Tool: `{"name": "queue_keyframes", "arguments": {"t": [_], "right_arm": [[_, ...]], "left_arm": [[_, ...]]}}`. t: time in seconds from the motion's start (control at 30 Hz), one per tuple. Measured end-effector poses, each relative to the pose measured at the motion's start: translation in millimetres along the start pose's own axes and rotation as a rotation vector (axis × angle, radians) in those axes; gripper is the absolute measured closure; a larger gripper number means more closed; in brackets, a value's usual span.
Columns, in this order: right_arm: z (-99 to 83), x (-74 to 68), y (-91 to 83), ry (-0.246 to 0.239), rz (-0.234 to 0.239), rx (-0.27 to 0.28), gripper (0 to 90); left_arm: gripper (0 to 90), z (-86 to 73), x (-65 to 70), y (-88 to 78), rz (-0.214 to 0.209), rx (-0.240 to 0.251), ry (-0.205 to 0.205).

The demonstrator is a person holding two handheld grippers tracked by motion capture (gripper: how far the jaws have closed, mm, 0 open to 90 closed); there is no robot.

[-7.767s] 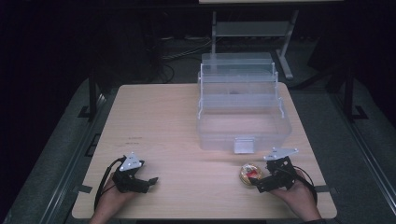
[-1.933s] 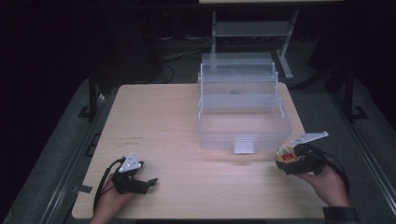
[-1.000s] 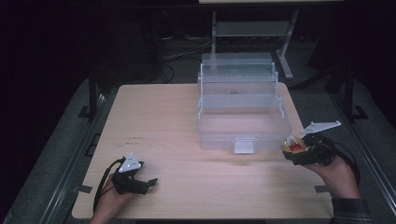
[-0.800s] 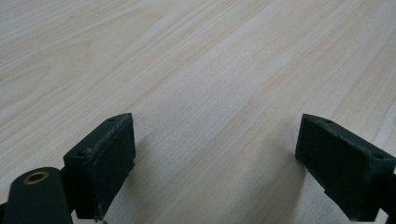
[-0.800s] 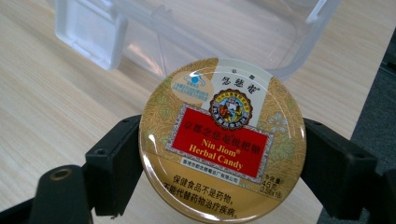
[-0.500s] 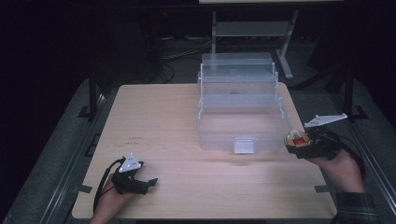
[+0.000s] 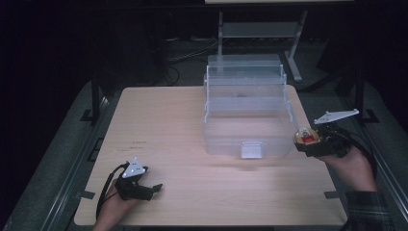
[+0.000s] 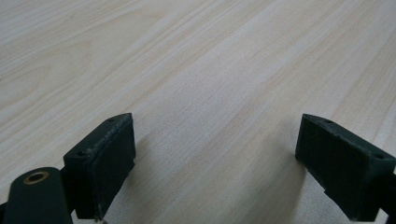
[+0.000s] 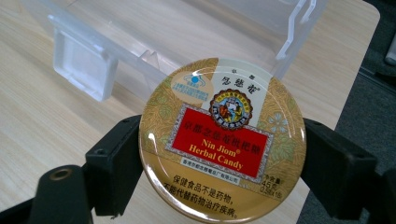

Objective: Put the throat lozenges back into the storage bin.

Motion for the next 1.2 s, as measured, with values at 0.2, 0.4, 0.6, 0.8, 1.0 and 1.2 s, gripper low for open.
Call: {"name": "queue_keyframes", "arguments": {"t": [0.2,0.4,0.6,0.8,1.0,1.2], "right_arm": [[6.9,2.5,1.3,0.004,0.000,0.002,19.6],[15.0,5.2,5.9,0.008,-0.001,-0.003,19.6],[21.3,7.2,11.2,0.007,-0.002,-0.003,19.6],[28.2,7.1,19.3,0.004,-0.002,-0.011,19.6],[36.8,6.5,27.8,0.007,0.002,-0.005,19.6],[42.4,4.5,33.7,0.000,0.002,-0.008,19.6]], "left_arm": [[11.4,0.1,0.1,0.0,0.000,0.001,-0.001],[11.4,0.0,0.3,0.0,-0.001,0.001,-0.003],[11.3,0.0,0.3,0.0,-0.001,0.000,-0.003],[11.4,0.0,0.2,0.0,-0.001,0.000,-0.002],[11.4,0.0,0.2,0.0,-0.001,0.000,-0.002],[11.4,0.0,0.2,0.0,-0.001,0.000,-0.002]]}}
Point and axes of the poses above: each handheld gripper's, and its own axes: y roughly forward along the jaws, z roughly out of its top, x roughly to its right, the point moved 7 cm from there along y, roughly forward along the jaws, and after that the axes turned 10 degrees about y, right-handed, at the moved point
